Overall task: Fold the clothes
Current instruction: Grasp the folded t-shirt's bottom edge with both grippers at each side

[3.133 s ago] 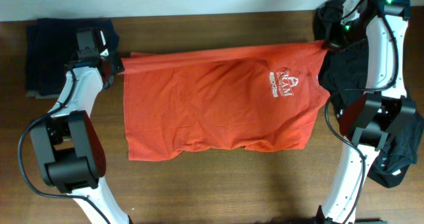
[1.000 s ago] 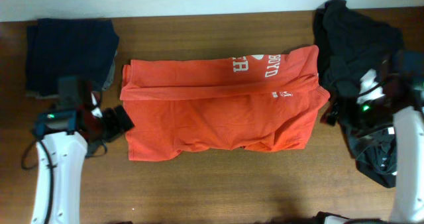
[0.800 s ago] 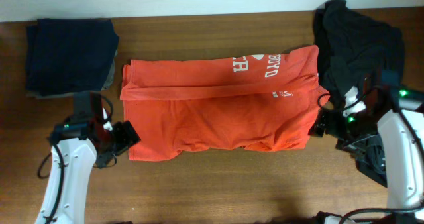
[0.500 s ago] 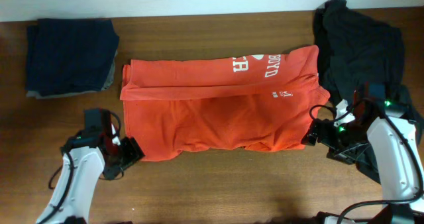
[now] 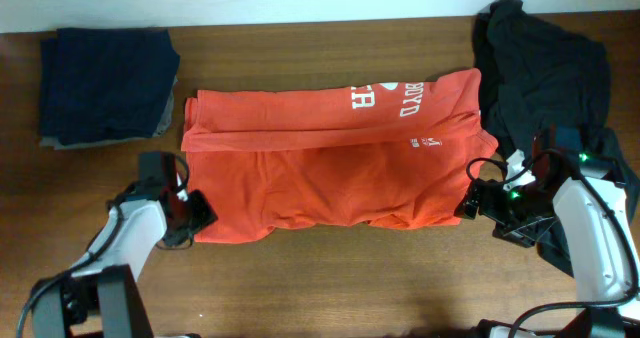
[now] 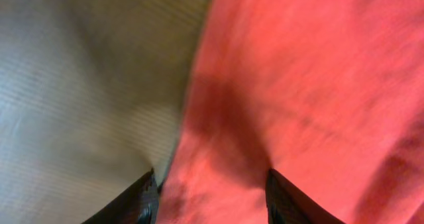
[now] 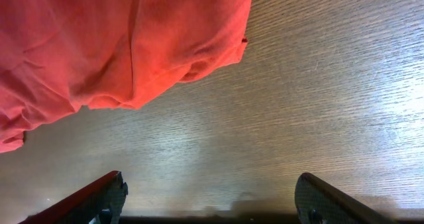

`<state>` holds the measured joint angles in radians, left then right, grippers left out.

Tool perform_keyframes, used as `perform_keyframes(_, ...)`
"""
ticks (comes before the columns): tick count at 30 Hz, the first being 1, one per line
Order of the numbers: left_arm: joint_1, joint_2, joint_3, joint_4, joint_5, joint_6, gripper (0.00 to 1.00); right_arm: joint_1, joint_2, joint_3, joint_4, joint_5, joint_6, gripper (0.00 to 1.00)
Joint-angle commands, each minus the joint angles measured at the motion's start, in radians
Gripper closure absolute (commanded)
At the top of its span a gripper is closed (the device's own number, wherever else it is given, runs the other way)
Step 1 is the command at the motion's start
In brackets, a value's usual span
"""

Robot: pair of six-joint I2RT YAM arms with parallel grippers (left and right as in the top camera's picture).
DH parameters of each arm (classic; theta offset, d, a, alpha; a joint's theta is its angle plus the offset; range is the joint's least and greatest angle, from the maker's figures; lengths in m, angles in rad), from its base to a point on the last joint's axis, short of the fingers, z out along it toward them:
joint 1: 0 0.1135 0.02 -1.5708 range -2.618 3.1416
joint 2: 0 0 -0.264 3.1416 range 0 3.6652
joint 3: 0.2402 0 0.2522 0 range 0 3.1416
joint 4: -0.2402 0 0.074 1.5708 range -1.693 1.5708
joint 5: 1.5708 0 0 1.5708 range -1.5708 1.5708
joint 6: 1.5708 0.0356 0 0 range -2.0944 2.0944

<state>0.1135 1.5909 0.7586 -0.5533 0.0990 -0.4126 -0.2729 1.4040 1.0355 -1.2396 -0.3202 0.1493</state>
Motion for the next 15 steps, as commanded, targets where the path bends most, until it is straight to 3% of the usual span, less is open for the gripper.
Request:
perform_keyframes(1,-0.038,0.127,-0.053,0.027,0.021,0.002,0.50,0.004,-0.017,-0.002,-0.008,-0.013,-0.002,0.14)
perform_keyframes(3,-0.053,0.129,-0.053,0.026,0.037,0.002,0.75,0.004,-0.017,-0.002,-0.013,-0.013,-0.002,0.14)
perform_keyframes(5,-0.055,0.129,-0.053,0.020,0.072,0.002,0.88,0.004,-0.017,-0.002,-0.024,-0.013,-0.002,0.14)
perform_keyframes(7,-0.055,0.129,-0.052,-0.005,0.089,0.002,0.90,0.004,-0.017,-0.002,-0.030,-0.013,-0.002,0.14)
perform_keyframes(9,-0.054,0.129,-0.051,-0.054,0.088,0.004,0.99,0.004,-0.017,-0.002,-0.038,-0.013,-0.002,0.14)
perform_keyframes(15,-0.048,0.114,0.012,-0.110,0.071,0.012,0.99,0.004,-0.017,-0.003,-0.082,-0.011,-0.002,0.16)
